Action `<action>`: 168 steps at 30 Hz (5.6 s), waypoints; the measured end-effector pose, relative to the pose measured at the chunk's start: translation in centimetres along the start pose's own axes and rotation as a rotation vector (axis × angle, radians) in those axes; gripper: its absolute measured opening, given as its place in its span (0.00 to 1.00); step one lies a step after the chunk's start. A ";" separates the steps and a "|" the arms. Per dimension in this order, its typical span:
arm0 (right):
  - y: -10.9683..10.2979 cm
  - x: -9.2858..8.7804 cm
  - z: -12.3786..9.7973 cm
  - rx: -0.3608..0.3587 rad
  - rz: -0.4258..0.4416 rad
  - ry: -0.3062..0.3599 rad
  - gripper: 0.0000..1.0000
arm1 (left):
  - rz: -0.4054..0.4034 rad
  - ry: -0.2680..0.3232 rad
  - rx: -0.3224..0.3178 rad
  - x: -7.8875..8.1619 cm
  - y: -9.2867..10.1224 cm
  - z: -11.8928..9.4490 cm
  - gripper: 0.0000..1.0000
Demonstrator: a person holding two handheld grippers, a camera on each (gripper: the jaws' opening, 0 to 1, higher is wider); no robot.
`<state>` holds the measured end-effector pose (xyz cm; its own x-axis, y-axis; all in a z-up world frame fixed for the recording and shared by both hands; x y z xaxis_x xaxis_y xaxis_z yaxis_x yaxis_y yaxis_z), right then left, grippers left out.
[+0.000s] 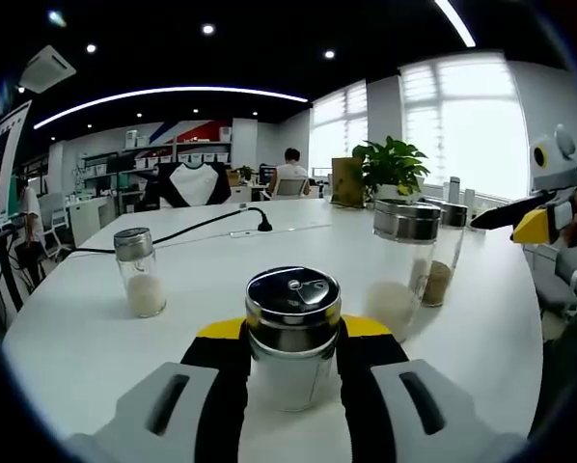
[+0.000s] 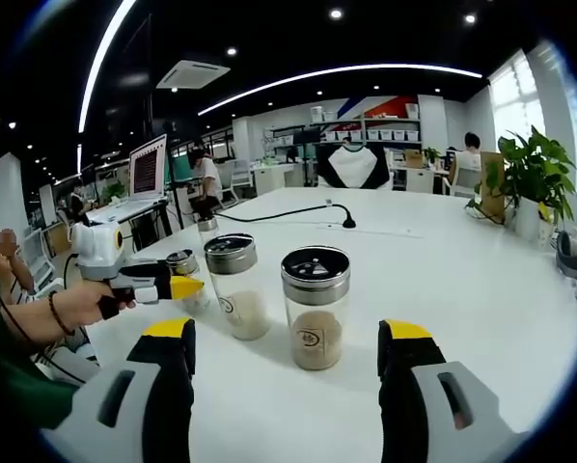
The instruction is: Rotate the seasoning bottle until the label or dispensing opening points toward the visible target arrow and the bottle remains upright within the marked orientation range
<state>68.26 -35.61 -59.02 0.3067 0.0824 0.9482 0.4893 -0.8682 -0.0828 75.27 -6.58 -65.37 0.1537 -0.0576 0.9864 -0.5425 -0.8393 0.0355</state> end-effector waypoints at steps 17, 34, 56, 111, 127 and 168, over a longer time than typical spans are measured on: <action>-0.1 0.1 0.0 0.009 0.000 0.011 0.78 | 0.118 -0.058 -0.152 0.3 -0.8 0.4 0.36; 0.1 -0.2 -0.1 0.002 0.002 -0.004 0.78 | 0.068 -0.026 -0.278 0.0 -1.5 0.6 0.36; 0.0 -0.2 0.2 0.009 -0.001 -0.009 0.78 | 0.101 -0.029 -0.427 0.2 -2.2 1.0 0.36; 0.3 -0.5 0.7 0.012 0.007 -0.034 0.77 | 0.094 -0.023 -0.417 1.0 -2.3 -0.4 0.61; 0.0 -0.4 0.7 0.015 -0.001 -0.030 0.77 | 0.025 0.030 -0.198 2.0 -1.3 -4.5 0.70; 0.1 -0.3 0.5 0.006 -0.003 -0.004 0.76 | -0.028 0.144 0.023 5.3 0.1 -9.2 0.72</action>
<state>68.66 -35.49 -59.44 0.3087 0.0866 0.9472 0.4951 -0.8649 -0.0823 68.40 -1.98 -58.64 0.0473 0.0431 0.9979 -0.5204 -0.8517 0.0615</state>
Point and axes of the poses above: the point that each gripper's makers call its tool centre point, and the gripper's own axes: z roughly forward along the fingers, y roughly to its right, x roughly out of its top, the point moved 10 cm from there along -z, roughly backward along the fingers, and after that the axes turned 4 degrees about y, right-handed, at the moved point
